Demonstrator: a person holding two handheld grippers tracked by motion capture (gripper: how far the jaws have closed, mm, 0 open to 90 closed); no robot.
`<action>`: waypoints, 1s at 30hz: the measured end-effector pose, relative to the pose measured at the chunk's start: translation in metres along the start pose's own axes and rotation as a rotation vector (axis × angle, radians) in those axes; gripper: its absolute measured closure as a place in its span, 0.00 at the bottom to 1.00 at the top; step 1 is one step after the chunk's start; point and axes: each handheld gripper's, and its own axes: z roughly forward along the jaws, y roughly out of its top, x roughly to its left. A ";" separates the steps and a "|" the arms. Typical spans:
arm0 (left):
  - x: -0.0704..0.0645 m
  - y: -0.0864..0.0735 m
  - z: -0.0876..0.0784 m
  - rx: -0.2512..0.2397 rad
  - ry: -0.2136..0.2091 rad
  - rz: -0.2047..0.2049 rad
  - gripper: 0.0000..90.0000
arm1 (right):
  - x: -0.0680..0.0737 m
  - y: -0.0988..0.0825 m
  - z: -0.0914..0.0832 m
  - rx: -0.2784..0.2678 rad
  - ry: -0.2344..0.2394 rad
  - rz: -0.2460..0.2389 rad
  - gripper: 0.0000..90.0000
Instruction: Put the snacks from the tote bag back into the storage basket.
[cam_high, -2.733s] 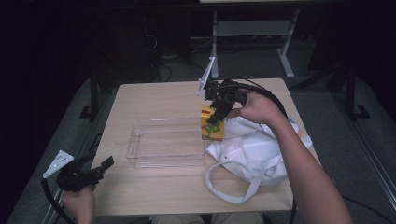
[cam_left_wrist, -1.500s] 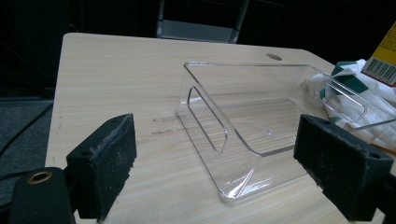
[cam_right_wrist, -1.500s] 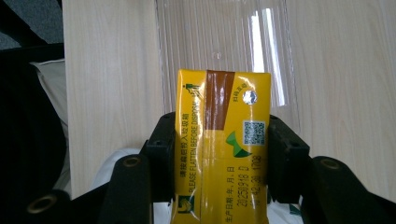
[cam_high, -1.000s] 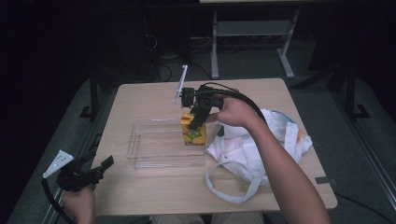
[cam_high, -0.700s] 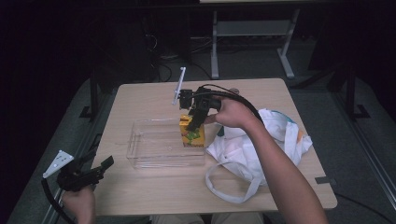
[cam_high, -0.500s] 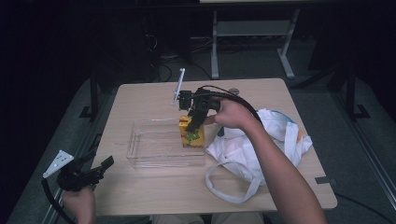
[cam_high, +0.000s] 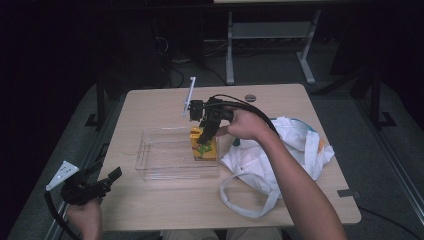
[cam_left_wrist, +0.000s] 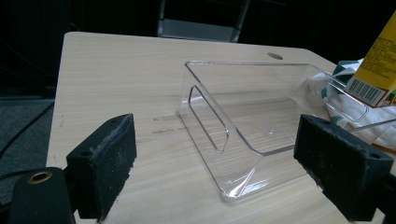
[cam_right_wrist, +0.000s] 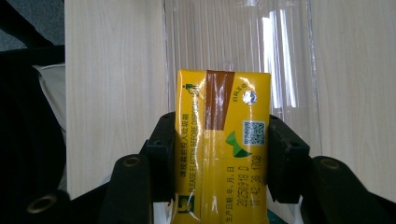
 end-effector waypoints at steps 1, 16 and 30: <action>0.000 0.000 0.000 0.000 0.000 0.000 0.14 | 0.001 0.000 0.001 0.005 0.004 0.008 0.58; 0.001 0.000 0.000 0.001 -0.004 -0.004 0.14 | 0.001 -0.001 0.011 0.014 0.013 0.010 0.58; 0.001 0.000 0.000 0.001 -0.007 -0.004 0.14 | 0.000 -0.001 0.017 0.023 0.011 0.003 0.58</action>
